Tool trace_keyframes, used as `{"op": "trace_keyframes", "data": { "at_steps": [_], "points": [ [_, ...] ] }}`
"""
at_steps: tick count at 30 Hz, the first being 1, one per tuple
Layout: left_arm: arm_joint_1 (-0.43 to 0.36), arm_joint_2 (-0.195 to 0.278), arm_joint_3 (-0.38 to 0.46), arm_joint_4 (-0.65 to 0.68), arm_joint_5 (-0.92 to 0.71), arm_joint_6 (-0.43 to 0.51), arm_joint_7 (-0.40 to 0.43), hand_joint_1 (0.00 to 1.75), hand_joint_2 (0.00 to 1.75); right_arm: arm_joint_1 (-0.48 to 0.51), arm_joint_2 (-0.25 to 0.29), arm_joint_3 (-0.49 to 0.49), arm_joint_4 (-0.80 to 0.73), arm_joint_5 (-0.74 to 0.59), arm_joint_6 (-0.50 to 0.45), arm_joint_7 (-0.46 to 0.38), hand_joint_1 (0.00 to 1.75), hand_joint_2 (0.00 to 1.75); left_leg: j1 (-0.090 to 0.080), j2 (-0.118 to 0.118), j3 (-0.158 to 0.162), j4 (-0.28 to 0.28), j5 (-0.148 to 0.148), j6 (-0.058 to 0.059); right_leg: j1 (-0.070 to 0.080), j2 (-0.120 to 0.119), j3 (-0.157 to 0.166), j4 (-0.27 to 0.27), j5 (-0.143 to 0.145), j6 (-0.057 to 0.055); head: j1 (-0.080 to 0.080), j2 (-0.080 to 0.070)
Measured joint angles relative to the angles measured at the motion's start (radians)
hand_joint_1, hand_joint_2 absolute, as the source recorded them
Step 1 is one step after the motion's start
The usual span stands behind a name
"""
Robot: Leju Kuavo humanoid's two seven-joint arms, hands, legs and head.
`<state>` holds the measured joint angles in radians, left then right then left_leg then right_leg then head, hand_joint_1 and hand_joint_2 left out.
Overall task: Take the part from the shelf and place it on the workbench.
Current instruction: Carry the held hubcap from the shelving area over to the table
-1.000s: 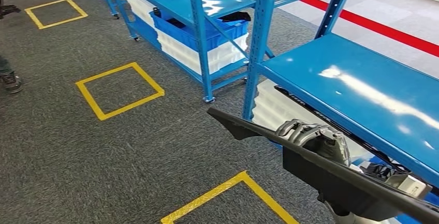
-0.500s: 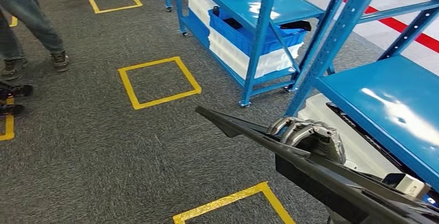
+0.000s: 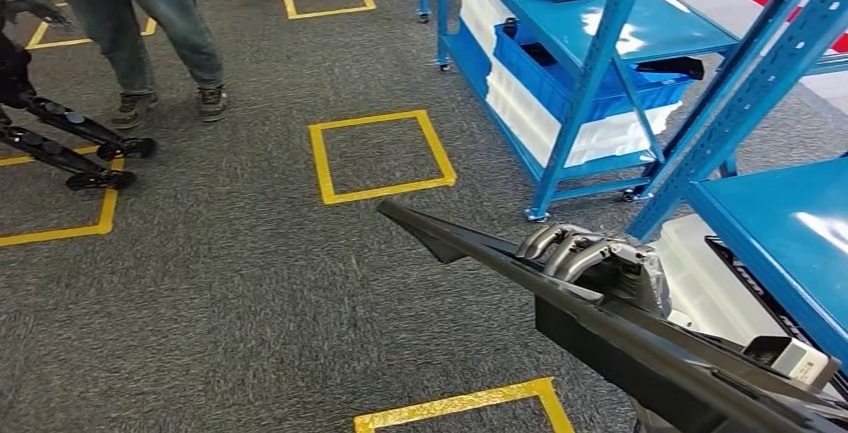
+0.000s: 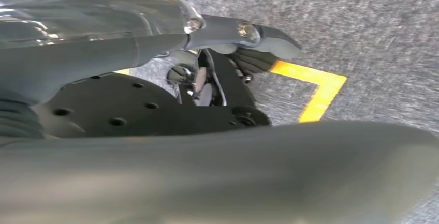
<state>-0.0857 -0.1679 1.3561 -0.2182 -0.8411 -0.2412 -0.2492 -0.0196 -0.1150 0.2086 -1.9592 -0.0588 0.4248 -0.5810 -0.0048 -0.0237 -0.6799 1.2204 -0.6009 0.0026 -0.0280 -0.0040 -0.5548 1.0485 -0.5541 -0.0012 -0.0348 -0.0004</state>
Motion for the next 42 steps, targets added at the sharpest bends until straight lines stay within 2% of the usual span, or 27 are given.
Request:
{"op": "trace_keyframes", "data": {
  "at_steps": [2,3,5,7,9,11,12,14,16,17,18,19,20,22,24,26,27,29,31,33,34,35,37,38,39,40,42],
  "points": [
    [0.000,0.000,0.000,0.000,0.001,-0.001,-0.001,0.00,1.75,0.000,0.000,0.003,-0.001,-0.003,-0.002,0.003,1.75,1.75,0.006,0.013,-0.063,0.110,-0.031,-0.006,0.002,-0.031,0.006,0.000,-0.008,-0.001,0.000,0.000],
    [0.002,0.000,0.000,0.000,0.001,-0.001,-0.002,0.00,1.75,-0.001,0.000,0.004,-0.001,-0.005,-0.003,0.004,1.75,1.75,0.008,0.015,-0.070,0.115,-0.017,-0.007,0.002,-0.044,0.011,0.000,-0.012,-0.001,0.000,0.000],
    [0.005,-0.001,0.001,0.000,0.003,-0.001,-0.003,0.00,1.75,-0.004,0.000,0.008,-0.004,-0.009,-0.004,0.005,1.75,1.75,0.007,0.030,-0.025,0.012,0.056,-0.003,0.003,-0.070,0.026,0.000,-0.023,0.002,0.000,0.000],
    [0.002,-0.001,0.001,0.000,0.008,-0.002,-0.004,0.00,1.75,-0.007,0.000,0.011,-0.008,-0.011,-0.006,0.006,1.75,1.75,-0.004,0.069,0.033,-0.109,0.106,0.008,0.005,-0.092,0.039,-0.002,-0.034,0.009,0.000,0.000],
    [0.000,0.000,0.001,0.000,0.010,-0.002,-0.005,0.00,1.75,-0.010,0.000,0.012,-0.010,-0.012,-0.006,0.008,1.75,1.75,-0.017,0.090,0.049,-0.148,0.105,0.019,0.007,-0.111,0.045,-0.005,-0.041,0.019,0.000,0.000],
    [0.003,0.000,0.001,0.000,0.007,-0.001,-0.006,0.00,1.75,-0.010,0.000,0.013,-0.014,-0.012,-0.009,0.009,1.75,1.75,-0.018,0.074,0.052,-0.159,0.104,0.029,0.005,-0.128,0.054,-0.010,-0.048,0.029,0.000,0.000],
    [0.006,0.000,0.001,0.000,0.003,-0.001,-0.007,0.00,1.75,-0.009,-0.001,0.013,-0.016,-0.012,-0.011,0.009,1.75,1.75,-0.016,0.063,0.058,-0.166,0.105,0.033,0.004,-0.117,0.058,-0.005,-0.055,0.033,0.000,0.000],
    [0.005,0.000,0.001,0.000,-0.004,0.000,-0.007,0.00,1.75,-0.004,-0.004,0.012,-0.021,-0.012,-0.016,0.005,1.75,1.75,-0.008,0.043,0.071,-0.178,0.106,0.044,0.003,-0.060,0.035,0.060,-0.095,0.036,0.002,0.000],
    [0.000,-0.001,0.000,0.000,-0.007,0.000,-0.007,0.00,1.75,0.008,-0.009,0.010,-0.023,-0.013,-0.016,0.000,1.75,1.75,-0.009,0.017,0.075,-0.180,0.103,0.051,0.004,-0.010,-0.037,0.190,-0.146,0.035,0.003,0.000],
    [-0.002,-0.001,0.000,0.000,-0.007,0.000,-0.007,0.00,1.75,0.014,-0.012,0.009,-0.023,-0.014,-0.015,-0.002,1.75,1.75,-0.009,0.003,0.077,-0.180,0.101,0.052,0.005,-0.003,-0.072,0.240,-0.157,0.036,0.003,0.000],
    [-0.002,-0.002,0.000,0.000,-0.008,0.000,-0.007,0.00,1.75,0.018,-0.014,0.009,-0.023,-0.015,-0.015,-0.003,1.75,1.75,-0.010,-0.012,0.080,-0.179,0.099,0.053,0.006,0.000,-0.094,0.259,-0.147,0.036,0.003,0.000],
    [-0.001,-0.002,0.000,0.000,-0.008,0.001,-0.007,0.00,1.75,0.020,-0.015,0.009,-0.023,-0.015,-0.015,-0.004,1.75,1.75,-0.010,-0.026,0.084,-0.179,0.097,0.052,0.006,0.002,-0.095,0.237,-0.114,0.036,0.003,0.000],
    [0.000,-0.002,0.000,0.000,-0.008,0.001,-0.006,0.00,1.75,0.020,-0.017,0.009,-0.023,-0.015,-0.014,-0.005,1.75,1.75,-0.009,-0.041,0.090,-0.178,0.094,0.050,0.005,0.009,-0.080,0.181,-0.068,0.036,0.003,0.000],
    [-0.001,-0.003,0.000,0.000,-0.008,0.004,-0.004,0.00,1.75,0.021,-0.019,0.008,-0.023,-0.016,-0.013,-0.006,1.75,1.75,-0.008,-0.069,0.095,-0.175,0.088,0.043,0.002,0.055,-0.038,0.059,0.002,0.034,0.003,0.000],
    [-0.002,-0.003,0.000,0.000,-0.008,0.007,-0.003,0.00,1.75,0.023,-0.020,0.006,-0.022,-0.016,-0.012,-0.007,1.75,1.75,-0.005,-0.093,0.089,-0.172,0.086,0.034,0.002,0.087,-0.020,0.006,0.013,0.030,0.002,0.000],
    [0.003,-0.003,0.000,0.000,-0.008,0.010,0.000,0.00,1.75,0.020,-0.021,0.005,-0.023,-0.018,-0.010,-0.008,1.75,1.75,0.000,-0.113,0.083,-0.172,0.086,0.025,0.003,0.071,-0.015,-0.002,0.011,0.021,0.002,0.000],
    [0.005,-0.003,0.000,0.000,-0.008,0.011,0.002,0.00,1.75,0.018,-0.021,0.005,-0.023,-0.018,-0.008,-0.008,1.75,1.75,-0.001,-0.107,0.081,-0.167,0.081,0.021,0.002,0.059,-0.011,-0.005,0.010,0.016,0.002,0.000],
    [0.004,-0.002,0.000,0.000,-0.007,0.012,0.005,0.00,1.75,0.016,-0.020,0.005,-0.025,-0.018,-0.003,-0.008,1.75,1.75,-0.001,-0.059,0.056,-0.112,0.049,0.011,-0.001,0.028,-0.001,-0.010,0.007,0.005,0.002,0.000],
    [0.000,-0.003,0.000,0.000,-0.007,0.012,0.007,0.00,1.75,0.016,-0.020,0.005,-0.025,-0.018,0.000,-0.009,1.75,1.75,0.004,-0.007,-0.007,0.006,0.000,-0.001,0.002,-0.005,0.006,-0.011,0.000,-0.001,0.001,0.000],
    [0.001,-0.003,0.000,0.000,-0.007,0.011,0.007,0.00,1.75,0.016,-0.020,0.005,-0.023,-0.016,0.002,-0.008,1.75,1.75,0.011,0.009,-0.056,0.088,-0.015,-0.009,0.004,-0.037,0.014,-0.011,-0.009,-0.001,0.001,0.000],
    [0.003,-0.003,0.000,0.000,-0.007,0.010,0.007,0.00,1.75,0.016,-0.020,0.005,-0.023,-0.015,0.003,-0.008,1.75,1.75,0.013,0.012,-0.058,0.084,0.002,-0.011,0.004,-0.051,0.020,-0.011,-0.014,0.000,0.001,0.000],
    [0.005,-0.003,0.000,0.000,-0.007,0.010,0.007,0.00,1.75,0.015,-0.020,0.005,-0.022,-0.014,0.004,-0.008,1.75,1.75,0.014,0.018,-0.042,0.045,0.034,-0.011,0.004,-0.065,0.027,-0.011,-0.020,0.001,0.001,0.000],
    [0.005,-0.003,0.000,0.000,-0.006,0.009,0.007,0.00,1.75,0.012,-0.020,0.005,-0.022,-0.014,0.005,-0.008,1.75,1.75,0.007,0.062,0.010,-0.073,0.100,-0.004,0.006,-0.088,0.041,-0.011,-0.032,0.008,0.001,0.000],
    [0.003,-0.003,0.000,0.000,-0.006,0.009,0.007,0.00,1.75,0.009,-0.019,0.006,-0.021,-0.013,0.006,-0.007,1.75,1.75,0.001,0.086,0.030,-0.118,0.114,0.003,0.008,-0.097,0.045,-0.010,-0.037,0.013,0.001,0.000],
    [0.001,-0.003,0.000,0.000,-0.006,0.009,0.007,0.00,1.75,0.006,-0.018,0.006,-0.020,-0.013,0.006,-0.006,1.75,1.75,-0.006,0.103,0.040,-0.142,0.115,0.010,0.010,-0.106,0.047,-0.010,-0.041,0.019,0.001,0.000],
    [0.000,-0.003,0.000,0.000,-0.006,0.008,0.008,0.00,1.75,0.001,-0.016,0.008,-0.018,-0.012,0.006,-0.003,1.75,1.75,-0.013,0.104,0.041,-0.148,0.107,0.017,0.010,-0.117,0.049,-0.011,-0.044,0.024,0.001,0.000],
    [0.002,-0.002,0.001,0.000,-0.003,0.006,0.007,0.00,1.75,-0.013,-0.011,0.015,-0.014,-0.011,0.006,0.004,1.75,1.75,-0.014,0.082,0.046,-0.158,0.105,0.028,0.007,-0.131,0.059,-0.013,-0.053,0.035,0.002,0.000]
  ]
}}
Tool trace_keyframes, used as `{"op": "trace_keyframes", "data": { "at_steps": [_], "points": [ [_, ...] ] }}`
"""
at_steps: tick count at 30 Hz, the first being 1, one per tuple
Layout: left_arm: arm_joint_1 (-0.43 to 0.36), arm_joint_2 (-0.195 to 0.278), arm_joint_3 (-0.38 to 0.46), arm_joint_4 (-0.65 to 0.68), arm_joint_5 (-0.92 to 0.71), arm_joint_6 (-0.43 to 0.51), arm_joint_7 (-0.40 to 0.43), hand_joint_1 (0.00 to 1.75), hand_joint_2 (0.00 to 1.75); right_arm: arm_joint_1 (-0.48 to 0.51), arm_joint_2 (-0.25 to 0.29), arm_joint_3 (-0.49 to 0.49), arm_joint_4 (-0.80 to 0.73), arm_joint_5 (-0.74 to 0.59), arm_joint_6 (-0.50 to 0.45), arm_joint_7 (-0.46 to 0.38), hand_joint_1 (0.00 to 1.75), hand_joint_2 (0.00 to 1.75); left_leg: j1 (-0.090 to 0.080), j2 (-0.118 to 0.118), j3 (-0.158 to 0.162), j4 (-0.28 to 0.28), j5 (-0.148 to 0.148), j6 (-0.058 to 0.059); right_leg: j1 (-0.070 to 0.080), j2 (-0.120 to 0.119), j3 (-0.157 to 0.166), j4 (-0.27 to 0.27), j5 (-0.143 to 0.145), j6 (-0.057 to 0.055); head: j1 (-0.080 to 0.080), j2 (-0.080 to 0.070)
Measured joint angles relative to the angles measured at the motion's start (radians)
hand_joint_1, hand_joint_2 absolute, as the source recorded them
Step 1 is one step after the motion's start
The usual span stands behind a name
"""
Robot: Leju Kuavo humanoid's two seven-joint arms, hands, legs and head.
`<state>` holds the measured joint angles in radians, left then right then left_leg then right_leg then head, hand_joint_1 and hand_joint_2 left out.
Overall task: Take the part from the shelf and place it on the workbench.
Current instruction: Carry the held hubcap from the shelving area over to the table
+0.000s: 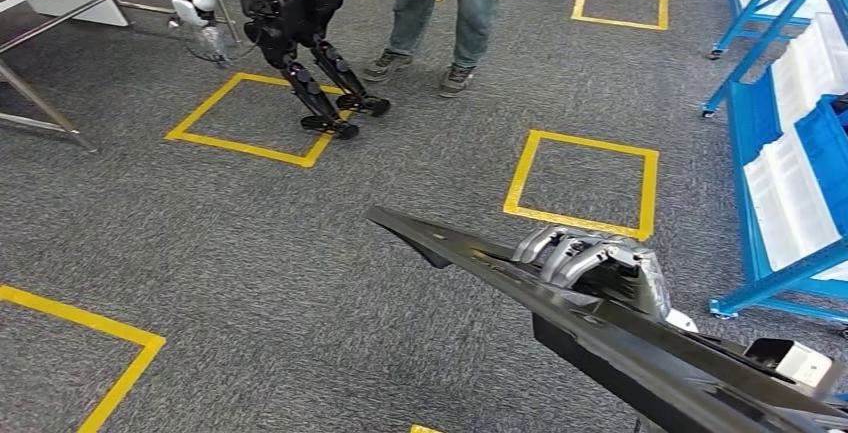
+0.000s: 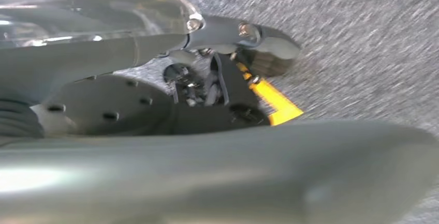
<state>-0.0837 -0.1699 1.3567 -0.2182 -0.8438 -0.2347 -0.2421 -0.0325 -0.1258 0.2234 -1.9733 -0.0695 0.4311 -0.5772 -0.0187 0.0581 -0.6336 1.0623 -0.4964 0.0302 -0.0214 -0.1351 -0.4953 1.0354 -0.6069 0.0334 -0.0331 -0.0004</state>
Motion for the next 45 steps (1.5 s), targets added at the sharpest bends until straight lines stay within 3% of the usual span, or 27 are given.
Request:
{"op": "trace_keyframes", "data": {
  "at_steps": [2,4,5,6,7,9,10,11,13,15,17,19,21,22,24,26,28,30,32,34,36,37,38,39,41,43,45],
  "points": [
    [0.000,0.002,0.000,0.000,0.002,-0.002,-0.001,0.00,1.75,-0.016,0.005,0.007,0.004,0.001,0.000,0.007,1.75,1.75,0.005,-0.023,0.014,-0.012,0.001,0.012,-0.003,0.041,-0.008,0.045,-0.030,0.005,0.000,0.000],
    [-0.003,0.004,0.000,0.000,0.001,-0.005,0.001,0.00,1.75,-0.023,0.007,0.010,0.010,0.002,0.000,0.015,1.75,1.75,0.009,-0.049,0.023,-0.016,-0.002,0.022,-0.003,0.106,-0.069,0.167,-0.084,0.003,0.001,0.000],
    [-0.005,0.004,0.000,0.000,0.000,-0.005,0.002,0.00,1.75,-0.023,0.007,0.011,0.013,0.003,0.000,0.018,1.75,1.75,0.010,-0.065,0.025,-0.016,-0.003,0.025,-0.003,0.121,-0.107,0.231,-0.104,0.004,0.002,0.000],
    [-0.005,0.004,0.000,0.000,0.000,-0.005,0.003,0.00,1.75,-0.023,0.007,0.012,0.016,0.003,0.000,0.020,1.75,1.75,0.010,-0.080,0.028,-0.016,-0.005,0.026,-0.003,0.128,-0.137,0.271,-0.107,0.005,0.002,0.000],
    [-0.004,0.004,0.000,0.000,0.000,-0.005,0.003,0.00,1.75,-0.023,0.007,0.014,0.019,0.003,-0.001,0.020,1.75,1.75,0.010,-0.096,0.031,-0.016,-0.006,0.025,-0.003,0.130,-0.151,0.274,-0.088,0.005,0.002,0.000],
    [-0.002,0.005,0.000,0.000,0.000,-0.004,0.004,0.00,1.75,-0.024,0.007,0.016,0.021,0.003,-0.002,0.019,1.75,1.75,0.013,-0.129,0.040,-0.014,-0.012,0.021,-0.005,0.145,-0.128,0.175,-0.001,0.008,0.002,0.000],
    [-0.002,0.005,0.000,0.000,0.000,-0.003,0.004,0.00,1.75,-0.024,0.008,0.018,0.022,0.002,-0.003,0.018,1.75,1.75,0.013,-0.144,0.042,-0.011,-0.016,0.016,-0.008,0.169,-0.108,0.114,0.036,0.009,0.002,0.000],
    [-0.003,0.005,0.000,0.000,0.000,-0.003,0.004,0.00,1.75,-0.022,0.008,0.019,0.020,0.002,-0.005,0.016,1.75,1.75,0.014,-0.158,0.040,-0.007,-0.018,0.011,-0.010,0.192,-0.091,0.062,0.057,0.008,0.002,0.000],
    [-0.001,0.005,0.000,0.000,0.000,-0.001,0.004,0.00,1.75,-0.017,0.007,0.022,0.016,0.002,-0.007,0.011,1.75,1.75,0.018,-0.182,0.031,-0.004,-0.018,-0.001,-0.009,0.219,-0.080,0.025,0.056,0.000,0.001,0.000],
    [0.005,0.006,0.000,0.000,0.000,0.002,0.004,0.00,1.75,-0.015,0.008,0.025,0.008,0.003,-0.009,0.006,1.75,1.75,0.021,-0.196,0.025,-0.005,-0.018,-0.012,-0.010,0.199,-0.074,0.016,0.054,-0.012,0.001,0.000],
    [0.008,0.008,0.000,0.000,0.000,0.003,0.003,0.00,1.75,-0.013,0.008,0.028,-0.001,0.003,-0.009,0.002,1.75,1.75,0.018,-0.156,0.010,0.027,-0.039,-0.022,-0.014,0.172,-0.066,0.009,0.053,-0.023,-0.001,0.000],
    [0.004,0.008,0.000,0.000,0.000,0.002,0.002,0.00,1.75,-0.008,0.009,0.029,-0.008,0.003,-0.009,-0.002,1.75,1.75,0.019,-0.093,-0.044,0.135,-0.089,-0.031,-0.012,0.139,-0.057,0.008,0.046,-0.031,-0.003,0.000],
    [0.003,0.008,0.000,0.000,0.000,0.002,0.002,0.00,1.75,-0.005,0.009,0.029,-0.010,0.003,-0.009,-0.003,1.75,1.75,0.024,-0.071,-0.105,0.246,-0.122,-0.038,-0.010,0.106,-0.049,0.008,0.038,-0.034,-0.003,0.000],
    [0.005,0.008,0.000,0.000,0.000,0.001,0.002,0.00,1.75,-0.004,0.009,0.029,-0.010,0.003,-0.009,-0.003,1.75,1.75,0.025,-0.068,-0.116,0.260,-0.114,-0.039,-0.009,0.092,-0.044,0.008,0.034,-0.034,-0.003,0.000],
    [0.008,0.008,0.000,0.000,0.000,0.001,0.002,0.00,1.75,-0.005,0.009,0.029,-0.011,0.003,-0.009,-0.003,1.75,1.75,0.024,-0.055,-0.079,0.174,-0.048,-0.035,-0.008,0.067,-0.031,0.008,0.023,-0.032,-0.003,0.000],
    [0.007,0.009,0.000,0.000,0.001,0.001,0.001,0.00,1.75,-0.005,0.009,0.030,-0.012,0.003,-0.009,-0.003,1.75,1.75,0.012,-0.011,-0.024,0.059,0.002,-0.021,-0.004,0.045,-0.018,0.007,0.011,-0.025,-0.003,0.000],
    [0.005,0.010,0.000,0.000,0.001,0.001,0.001,0.00,1.75,-0.005,0.009,0.030,-0.013,0.003,-0.009,-0.004,1.75,1.75,-0.001,0.017,-0.005,0.015,0.002,-0.005,-0.001,0.026,-0.011,0.006,0.003,-0.015,-0.003,0.000],
    [0.006,0.010,0.000,0.000,0.001,0.001,0.001,0.00,1.75,-0.008,0.010,0.030,-0.013,0.003,-0.009,-0.003,1.75,1.75,-0.001,-0.001,-0.001,0.005,-0.002,0.006,-0.001,0.010,-0.002,0.003,-0.004,-0.004,-0.003,0.000],
    [0.008,0.012,0.000,0.000,0.001,0.001,0.001,0.00,1.75,-0.012,0.010,0.031,-0.014,0.002,-0.009,-0.002,1.75,1.75,0.006,-0.023,0.013,-0.008,-0.002,0.016,-0.003,0.047,-0.005,0.034,-0.026,0.002,-0.002,0.000],
    [0.004,0.013,0.000,0.000,0.001,-0.002,0.001,0.00,1.75,-0.014,0.010,0.032,-0.013,0.000,-0.009,-0.001,1.75,1.75,0.011,-0.046,0.024,-0.014,-0.004,0.025,-0.002,0.107,-0.053,0.134,-0.075,0.003,0.000,0.000],
    [-0.001,0.012,0.000,0.000,0.000,-0.005,0.003,0.00,1.75,-0.017,0.010,0.033,-0.011,-0.001,-0.009,0.002,1.75,1.75,0.011,-0.074,0.027,-0.013,-0.007,0.029,-0.002,0.127,-0.126,0.248,-0.111,0.004,0.000,0.000],
    [-0.001,0.012,0.000,0.000,0.000,-0.006,0.004,0.00,1.75,-0.018,0.010,0.034,-0.010,-0.002,-0.009,0.005,1.75,1.75,0.012,-0.090,0.029,-0.013,-0.008,0.029,-0.002,0.129,-0.148,0.269,-0.102,0.005,0.000,0.000],
    [0.000,0.012,0.000,0.000,0.000,-0.005,0.004,0.00,1.75,-0.021,0.010,0.034,-0.009,-0.003,-0.009,0.007,1.75,1.75,0.012,-0.105,0.032,-0.013,-0.010,0.028,-0.003,0.131,-0.153,0.253,-0.072,0.005,0.001,0.000],
    [0.000,0.013,0.000,0.000,0.000,-0.005,0.005,0.00,1.75,-0.023,0.010,0.034,-0.009,-0.004,-0.009,0.010,1.75,1.75,0.013,-0.121,0.036,-0.012,-0.012,0.026,-0.003,0.136,-0.140,0.202,-0.026,0.005,0.000,0.000],
    [0.001,0.013,0.000,0.000,0.000,-0.004,0.006,0.00,1.75,-0.025,0.010,0.035,-0.008,-0.005,-0.009,0.015,1.75,1.75,0.014,-0.150,0.041,-0.009,-0.018,0.018,-0.006,0.176,-0.099,0.079,0.047,0.004,0.000,0.000],
    [0.000,0.013,0.000,0.000,0.000,-0.005,0.007,0.00,1.75,-0.027,0.010,0.035,-0.007,-0.008,-0.009,0.018,1.75,1.75,0.017,-0.174,0.036,-0.006,-0.020,0.008,-0.006,0.208,-0.079,0.022,0.063,-0.001,0.000,0.000],
    [0.004,0.013,0.000,0.000,0.000,-0.005,0.007,0.00,1.75,-0.033,0.010,0.036,-0.007,-0.012,-0.009,0.020,1.75,1.75,0.020,-0.194,0.031,-0.008,-0.019,-0.003,-0.004,0.196,-0.075,0.015,0.060,-0.010,0.000,0.000]
  ]
}}
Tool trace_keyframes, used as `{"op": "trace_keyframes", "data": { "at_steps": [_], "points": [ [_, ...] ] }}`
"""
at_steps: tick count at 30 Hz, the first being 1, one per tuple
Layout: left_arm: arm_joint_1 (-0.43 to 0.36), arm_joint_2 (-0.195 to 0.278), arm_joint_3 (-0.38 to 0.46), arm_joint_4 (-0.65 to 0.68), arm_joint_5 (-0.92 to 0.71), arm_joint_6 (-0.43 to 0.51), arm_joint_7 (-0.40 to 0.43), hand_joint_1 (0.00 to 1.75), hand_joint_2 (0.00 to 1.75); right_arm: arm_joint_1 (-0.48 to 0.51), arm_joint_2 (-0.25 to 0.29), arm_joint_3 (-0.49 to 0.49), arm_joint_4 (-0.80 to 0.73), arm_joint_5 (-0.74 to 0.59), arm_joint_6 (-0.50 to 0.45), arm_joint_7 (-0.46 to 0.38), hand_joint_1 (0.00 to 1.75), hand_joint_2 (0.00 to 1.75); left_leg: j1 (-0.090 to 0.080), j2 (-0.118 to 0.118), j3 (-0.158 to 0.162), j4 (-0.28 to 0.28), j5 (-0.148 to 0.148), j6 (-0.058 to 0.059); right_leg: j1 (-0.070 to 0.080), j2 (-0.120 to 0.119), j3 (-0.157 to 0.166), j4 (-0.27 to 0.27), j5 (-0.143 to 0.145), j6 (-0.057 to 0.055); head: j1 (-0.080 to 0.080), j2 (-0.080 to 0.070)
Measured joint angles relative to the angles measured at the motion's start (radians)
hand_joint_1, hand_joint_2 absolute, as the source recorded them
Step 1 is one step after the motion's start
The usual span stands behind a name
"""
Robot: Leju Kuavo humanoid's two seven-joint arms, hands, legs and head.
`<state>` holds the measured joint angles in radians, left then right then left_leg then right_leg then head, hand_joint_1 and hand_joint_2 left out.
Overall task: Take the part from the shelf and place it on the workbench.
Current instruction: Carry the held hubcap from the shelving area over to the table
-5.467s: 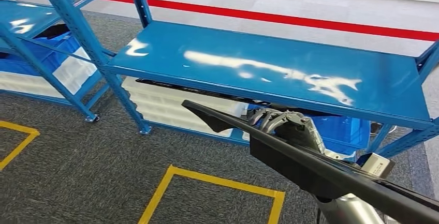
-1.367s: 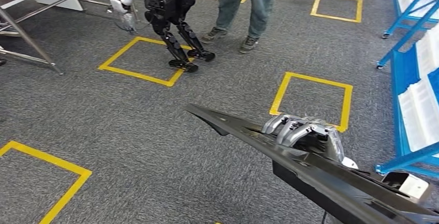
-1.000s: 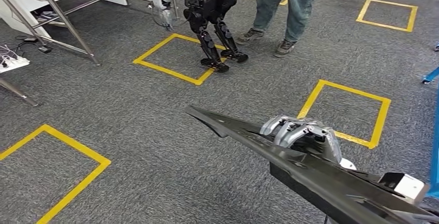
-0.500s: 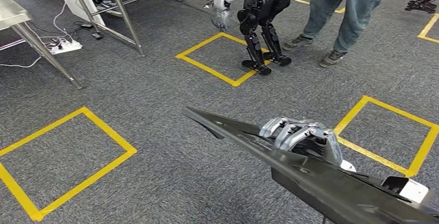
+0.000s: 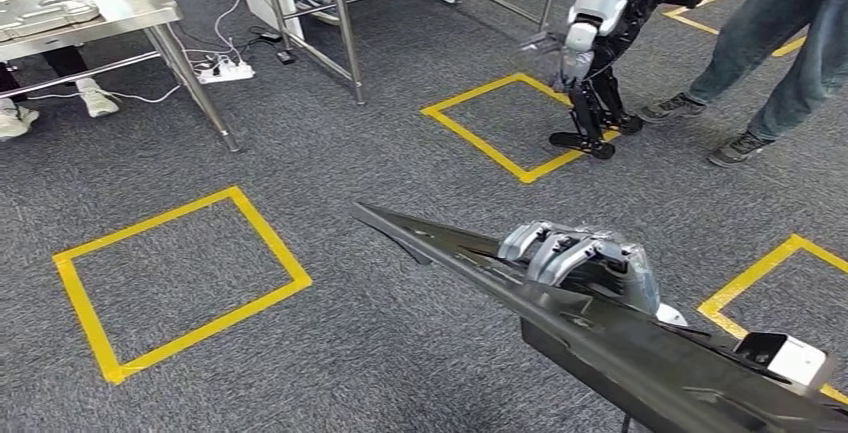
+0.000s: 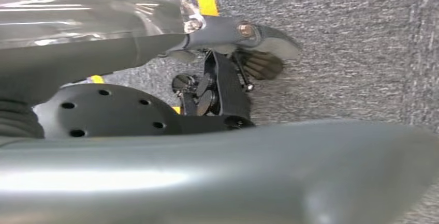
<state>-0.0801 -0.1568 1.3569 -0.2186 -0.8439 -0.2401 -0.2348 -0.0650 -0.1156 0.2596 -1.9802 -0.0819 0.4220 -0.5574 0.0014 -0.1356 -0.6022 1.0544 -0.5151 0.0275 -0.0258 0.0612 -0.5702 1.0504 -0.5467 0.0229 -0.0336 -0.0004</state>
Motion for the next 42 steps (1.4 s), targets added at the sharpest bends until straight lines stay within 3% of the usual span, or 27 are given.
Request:
{"op": "trace_keyframes", "data": {
  "at_steps": [1,3,5,7,8,9,11,13,14,16,18,20,22,23,24,26,27,29,31,33,35,37,38,40,42],
  "points": [
    [0.002,0.000,0.000,0.000,0.000,-0.001,-0.001,0.00,1.75,-0.004,0.000,0.001,0.000,-0.003,0.000,0.000,1.75,1.75,-0.001,0.007,-0.002,0.003,-0.003,-0.005,-0.001,-0.012,0.003,-0.003,0.000,-0.005,0.000,0.000],
    [0.002,0.001,0.000,0.000,0.000,-0.002,-0.002,0.00,1.75,-0.008,0.000,0.002,-0.001,-0.007,0.001,0.000,1.75,1.75,-0.003,0.059,-0.026,0.052,-0.033,-0.015,-0.005,-0.039,0.010,-0.008,-0.002,-0.015,-0.001,0.000],
    [-0.003,0.002,0.000,0.000,0.000,-0.005,-0.003,0.00,1.75,-0.008,0.000,0.002,-0.002,-0.009,0.003,0.001,1.75,1.75,0.000,0.112,-0.088,0.173,-0.087,-0.025,-0.004,-0.071,0.016,-0.008,-0.009,-0.022,-0.002,0.000],
    [-0.003,0.002,0.000,0.000,-0.001,-0.008,-0.003,0.00,1.75,-0.008,0.000,0.002,-0.002,-0.009,0.004,0.001,1.75,1.75,0.006,0.124,-0.139,0.266,-0.108,-0.032,-0.004,-0.101,0.023,-0.008,-0.017,-0.023,-0.002,0.000],
    [-0.002,0.002,0.000,0.000,-0.001,-0.009,-0.003,0.00,1.75,-0.009,0.000,0.002,-0.002,-0.010,0.005,0.001,1.75,1.75,0.008,0.127,-0.140,0.262,-0.091,-0.033,-0.004,-0.115,0.029,-0.008,-0.021,-0.022,-0.002,0.000],
    [-0.001,0.002,0.000,0.000,0.000,-0.010,-0.004,0.00,1.75,-0.009,0.000,0.002,-0.002,-0.010,0.005,0.001,1.75,1.75,0.009,0.133,-0.120,0.217,-0.057,-0.032,-0.004,-0.128,0.036,-0.008,-0.026,-0.021,-0.002,0.000],
    [-0.001,0.003,0.000,0.000,0.000,-0.010,-0.004,0.00,1.75,-0.012,0.000,0.002,-0.002,-0.012,0.006,0.002,1.75,1.75,0.000,0.179,-0.062,0.091,0.008,-0.023,-0.001,-0.152,0.051,-0.008,-0.038,-0.014,-0.002,0.000],
    [-0.004,0.003,0.000,0.000,0.000,-0.010,-0.004,0.00,1.75,-0.015,0.000,0.002,-0.002,-0.017,0.006,0.007,1.75,1.75,-0.012,0.222,-0.033,0.023,0.022,-0.009,0.004,-0.171,0.058,-0.009,-0.047,-0.004,-0.002,0.000],
    [-0.005,0.004,0.000,0.000,0.000,-0.009,-0.004,0.00,1.75,-0.018,0.000,0.003,-0.002,-0.019,0.006,0.011,1.75,1.75,-0.018,0.225,-0.033,0.019,0.015,-0.003,0.006,-0.183,0.061,-0.012,-0.049,0.001,-0.002,0.000],
    [-0.003,0.004,0.000,0.000,0.000,-0.009,-0.003,0.00,1.75,-0.023,0.000,0.006,-0.002,-0.022,0.007,0.017,1.75,1.75,-0.016,0.201,-0.029,0.011,0.014,0.007,0.006,-0.192,0.073,-0.018,-0.056,0.011,-0.001,0.000],
    [-0.003,0.004,0.000,0.000,0.000,-0.007,-0.002,0.00,1.75,-0.028,0.000,0.010,-0.002,-0.023,0.008,0.020,1.75,1.75,-0.008,0.176,-0.020,0.001,0.015,0.018,0.003,-0.143,0.065,0.019,-0.085,0.018,0.000,0.000],
    [-0.006,0.004,0.000,0.000,0.000,-0.006,-0.001,0.00,1.75,-0.026,0.000,0.013,0.000,-0.023,0.008,0.024,1.75,1.75,-0.004,0.149,-0.013,-0.002,0.013,0.026,0.003,-0.083,0.004,0.135,-0.138,0.017,0.001,0.000],
    [-0.007,0.005,0.000,0.000,0.000,-0.005,0.000,0.00,1.75,-0.022,0.000,0.015,0.003,-0.023,0.008,0.028,1.75,1.75,-0.004,0.118,-0.009,-0.002,0.010,0.030,0.004,-0.069,-0.066,0.244,-0.162,0.016,0.001,0.000],
    [-0.006,0.005,0.000,0.000,0.000,-0.005,0.001,0.00,1.75,-0.022,0.000,0.016,0.005,-0.023,0.008,0.030,1.75,1.75,-0.005,0.102,-0.006,-0.002,0.009,0.030,0.005,-0.067,-0.082,0.253,-0.144,0.015,0.001,0.000],
    [-0.005,0.005,0.000,0.000,0.001,-0.004,0.001,0.00,1.75,-0.022,0.000,0.017,0.005,-0.023,0.008,0.031,1.75,1.75,-0.005,0.087,-0.002,-0.001,0.007,0.030,0.005,-0.064,-0.079,0.223,-0.108,0.013,0.001,0.000],
    [-0.004,0.004,0.000,0.000,0.001,-0.004,0.001,0.00,1.75,-0.022,0.000,0.019,0.006,-0.023,0.008,0.031,1.75,1.75,-0.005,0.056,0.005,-0.001,0.003,0.026,0.004,-0.033,-0.042,0.099,-0.023,0.007,0.001,0.000],
    [-0.005,0.004,0.000,0.000,0.001,-0.004,0.002,0.00,1.75,-0.022,0.000,0.021,0.005,-0.023,0.007,0.031,1.75,1.75,-0.004,0.042,0.005,0.001,0.001,0.022,0.004,-0.011,-0.023,0.045,0.001,0.005,0.001,0.000],
    [-0.005,0.004,0.000,0.000,0.002,-0.004,0.002,0.00,1.75,-0.023,0.000,0.025,0.005,-0.024,0.004,0.033,1.75,1.75,0.000,0.018,0.000,0.001,0.000,0.011,0.006,0.016,-0.008,0.000,0.009,0.001,0.000,0.000],
    [-0.001,0.005,0.001,0.000,0.002,-0.005,0.003,0.00,1.75,-0.026,0.001,0.030,0.004,-0.025,0.000,0.034,1.75,1.75,0.004,0.004,-0.004,0.000,0.001,-0.002,0.006,-0.001,-0.003,-0.008,0.010,-0.006,0.000,0.000],
    [0.001,0.006,0.002,0.000,0.002,-0.006,0.004,0.00,1.75,-0.028,0.002,0.037,0.004,-0.025,-0.002,0.034,1.75,1.75,0.002,0.039,-0.018,0.033,-0.020,-0.014,0.001,-0.028,0.005,-0.015,0.010,-0.017,-0.002,0.000],
    [-0.003,0.006,0.002,0.000,0.003,-0.008,0.004,0.00,1.75,-0.026,0.002,0.041,0.004,-0.026,-0.003,0.034,1.75,1.75,0.002,0.097,-0.070,0.134,-0.072,-0.025,-0.002,-0.059,0.014,-0.019,0.005,-0.025,-0.004,0.000],
    [-0.004,0.006,0.002,0.000,0.003,-0.009,0.004,0.00,1.75,-0.024,0.002,0.043,0.004,-0.026,-0.003,0.034,1.75,1.75,0.009,0.120,-0.127,0.242,-0.109,-0.034,-0.002,-0.089,0.020,-0.018,-0.002,-0.025,-0.004,0.000],
    [-0.003,0.006,0.002,0.000,0.003,-0.009,0.004,0.00,1.75,-0.023,0.002,0.044,0.004,-0.026,-0.003,0.034,1.75,1.75,0.012,0.124,-0.137,0.255,-0.102,-0.038,-0.002,-0.102,0.024,-0.018,-0.006,-0.023,-0.004,0.000],
    [0.000,0.006,0.002,0.000,0.003,-0.009,0.004,0.00,1.75,-0.023,0.002,0.045,0.004,-0.026,-0.004,0.034,1.75,1.75,0.015,0.141,-0.100,0.175,-0.041,-0.040,-0.003,-0.129,0.038,-0.018,-0.017,-0.018,-0.005,0.000],
    [-0.001,0.006,0.002,0.000,0.003,-0.009,0.002,0.00,1.75,-0.023,0.002,0.045,0.004,-0.026,-0.005,0.034,1.75,1.75,0.008,0.185,-0.043,0.058,0.010,-0.031,-0.001,-0.152,0.052,-0.018,-0.030,-0.008,-0.004,0.000]
  ]
}}
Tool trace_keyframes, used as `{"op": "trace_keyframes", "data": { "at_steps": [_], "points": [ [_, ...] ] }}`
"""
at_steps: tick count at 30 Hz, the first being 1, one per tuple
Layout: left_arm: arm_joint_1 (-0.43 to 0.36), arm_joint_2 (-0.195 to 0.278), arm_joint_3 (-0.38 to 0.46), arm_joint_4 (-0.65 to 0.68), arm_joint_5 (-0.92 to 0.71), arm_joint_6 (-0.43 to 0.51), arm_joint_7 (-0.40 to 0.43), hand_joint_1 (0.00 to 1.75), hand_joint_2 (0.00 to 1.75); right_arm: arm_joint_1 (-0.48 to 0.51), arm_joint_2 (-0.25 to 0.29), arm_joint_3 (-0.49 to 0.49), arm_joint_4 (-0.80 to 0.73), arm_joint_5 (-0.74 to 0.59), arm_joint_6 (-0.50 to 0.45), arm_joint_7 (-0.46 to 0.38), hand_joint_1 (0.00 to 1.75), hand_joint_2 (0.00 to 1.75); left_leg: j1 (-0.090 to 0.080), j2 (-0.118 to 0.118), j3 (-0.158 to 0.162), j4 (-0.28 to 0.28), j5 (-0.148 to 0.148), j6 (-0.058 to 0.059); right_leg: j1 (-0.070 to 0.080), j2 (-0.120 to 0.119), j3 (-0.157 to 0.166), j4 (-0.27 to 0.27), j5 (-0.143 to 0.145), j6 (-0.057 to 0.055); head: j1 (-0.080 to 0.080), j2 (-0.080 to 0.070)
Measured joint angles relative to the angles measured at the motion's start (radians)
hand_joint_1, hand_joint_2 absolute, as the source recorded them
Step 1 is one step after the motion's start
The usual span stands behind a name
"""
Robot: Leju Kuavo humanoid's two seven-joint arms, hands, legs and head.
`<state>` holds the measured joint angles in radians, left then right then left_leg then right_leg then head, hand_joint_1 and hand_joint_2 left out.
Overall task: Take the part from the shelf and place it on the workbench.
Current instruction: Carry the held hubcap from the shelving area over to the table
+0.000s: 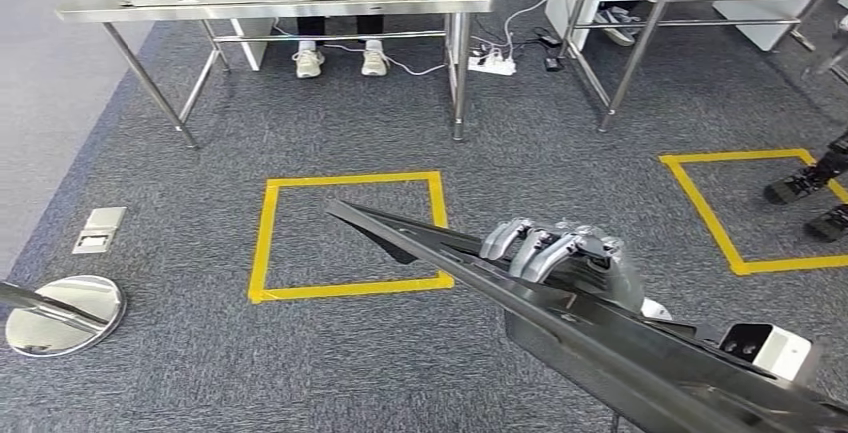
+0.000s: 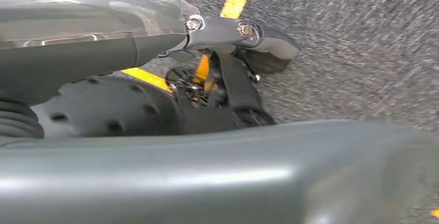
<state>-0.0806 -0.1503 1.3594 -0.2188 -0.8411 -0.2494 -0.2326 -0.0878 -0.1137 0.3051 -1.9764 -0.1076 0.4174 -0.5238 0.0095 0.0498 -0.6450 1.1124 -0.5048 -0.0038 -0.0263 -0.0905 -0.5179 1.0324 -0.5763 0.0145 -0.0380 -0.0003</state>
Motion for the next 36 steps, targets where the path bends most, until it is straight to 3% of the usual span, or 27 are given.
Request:
{"op": "trace_keyframes", "data": {
  "at_steps": [2,4,5,7,8,10,11,12,14,16,19,28,32,36],
  "points": [
    [-0.002,0.000,0.000,0.000,0.000,0.000,-0.001,0.00,1.75,-0.001,0.000,0.000,0.000,0.000,-0.003,0.000,1.75,1.75,-0.011,0.028,0.018,-0.044,0.003,0.014,0.006,-0.020,0.008,-0.002,-0.009,0.012,0.000,0.000],
    [0.000,0.000,0.001,0.000,0.002,0.000,-0.002,0.00,1.75,-0.002,0.001,0.003,0.000,0.001,-0.006,0.000,1.75,1.75,-0.013,0.012,0.017,-0.049,0.000,0.028,0.007,-0.039,0.019,-0.009,-0.015,0.022,0.001,0.000],
    [0.002,0.001,0.002,0.000,0.004,0.000,-0.003,0.00,1.75,-0.003,0.002,0.004,0.000,0.001,-0.007,0.000,1.75,1.75,-0.011,0.000,0.020,-0.053,0.001,0.033,0.006,-0.029,0.023,-0.007,-0.022,0.027,0.001,0.000],
    [0.001,0.001,0.004,0.000,0.010,-0.001,-0.004,0.00,1.75,-0.004,0.002,0.007,0.000,0.001,-0.009,0.000,1.75,1.75,-0.004,-0.021,0.026,-0.060,0.002,0.045,0.003,0.026,0.004,0.048,-0.060,0.031,0.002,0.000],
    [-0.001,0.001,0.004,0.000,0.012,-0.001,-0.004,0.00,1.75,-0.003,0.002,0.007,0.000,0.001,-0.009,0.001,1.75,1.75,-0.004,-0.034,0.028,-0.060,0.001,0.049,0.002,0.057,-0.026,0.109,-0.090,0.030,0.003,0.000],
    [-0.005,0.001,0.004,0.000,0.013,-0.002,-0.004,0.00,1.75,0.000,0.002,0.008,0.002,0.000,-0.009,0.001,1.75,1.75,-0.005,-0.061,0.032,-0.060,-0.002,0.056,0.004,0.082,-0.099,0.238,-0.132,0.028,0.004,0.000],
    [-0.005,0.001,0.005,0.000,0.014,-0.002,-0.005,0.00,1.75,0.001,0.002,0.009,0.003,0.000,-0.010,0.001,1.75,1.75,-0.006,-0.073,0.035,-0.060,-0.004,0.058,0.005,0.084,-0.122,0.267,-0.127,0.027,0.004,0.000],
    [-0.004,0.001,0.005,0.000,0.014,-0.003,-0.006,0.00,1.75,0.001,0.002,0.010,0.005,0.000,-0.010,0.001,1.75,1.75,-0.007,-0.083,0.040,-0.060,-0.006,0.059,0.006,0.084,-0.128,0.256,-0.100,0.026,0.004,0.000],
    [-0.002,0.001,0.006,0.000,0.016,-0.007,-0.007,0.00,1.75,0.000,0.002,0.011,0.006,-0.001,-0.010,0.001,1.75,1.75,-0.009,-0.100,0.050,-0.060,-0.013,0.057,0.007,0.089,-0.098,0.144,-0.012,0.018,0.004,0.000],
    [-0.003,0.000,0.007,0.000,0.017,-0.012,-0.007,0.00,1.75,-0.002,0.002,0.013,0.006,-0.004,-0.010,0.001,1.75,1.75,-0.011,-0.112,0.052,-0.057,-0.018,0.050,0.011,0.099,-0.067,0.041,0.041,0.010,0.003,0.000],
    [-0.001,0.000,0.010,0.000,0.017,-0.016,-0.007,0.00,1.75,-0.002,0.003,0.014,0.007,-0.016,-0.010,0.001,1.75,1.75,-0.011,-0.115,0.048,-0.056,-0.020,0.047,0.013,0.107,-0.059,0.007,0.043,0.011,0.002,0.000],
    [-0.003,0.000,0.013,0.000,0.022,-0.021,-0.006,0.00,1.75,-0.002,0.003,0.014,0.007,-0.028,-0.008,0.001,1.75,1.75,-0.011,-0.114,0.060,-0.068,-0.020,0.045,0.014,0.108,-0.054,0.007,0.038,0.004,0.002,0.000],
    [-0.003,0.000,0.013,0.000,0.029,-0.022,-0.005,0.00,1.75,-0.002,0.003,0.014,0.007,-0.030,-0.007,0.001,1.75,1.75,-0.010,-0.114,0.060,-0.069,-0.021,0.036,0.014,0.108,-0.053,0.007,0.037,0.003,0.002,0.000],
    [-0.003,0.000,0.015,0.000,0.032,-0.023,-0.005,0.00,1.75,-0.002,0.003,0.014,0.007,-0.031,-0.007,0.001,1.75,1.75,-0.012,-0.113,0.060,-0.069,-0.022,0.036,0.013,0.108,-0.053,0.007,0.037,0.003,0.002,0.000]
  ]
}}
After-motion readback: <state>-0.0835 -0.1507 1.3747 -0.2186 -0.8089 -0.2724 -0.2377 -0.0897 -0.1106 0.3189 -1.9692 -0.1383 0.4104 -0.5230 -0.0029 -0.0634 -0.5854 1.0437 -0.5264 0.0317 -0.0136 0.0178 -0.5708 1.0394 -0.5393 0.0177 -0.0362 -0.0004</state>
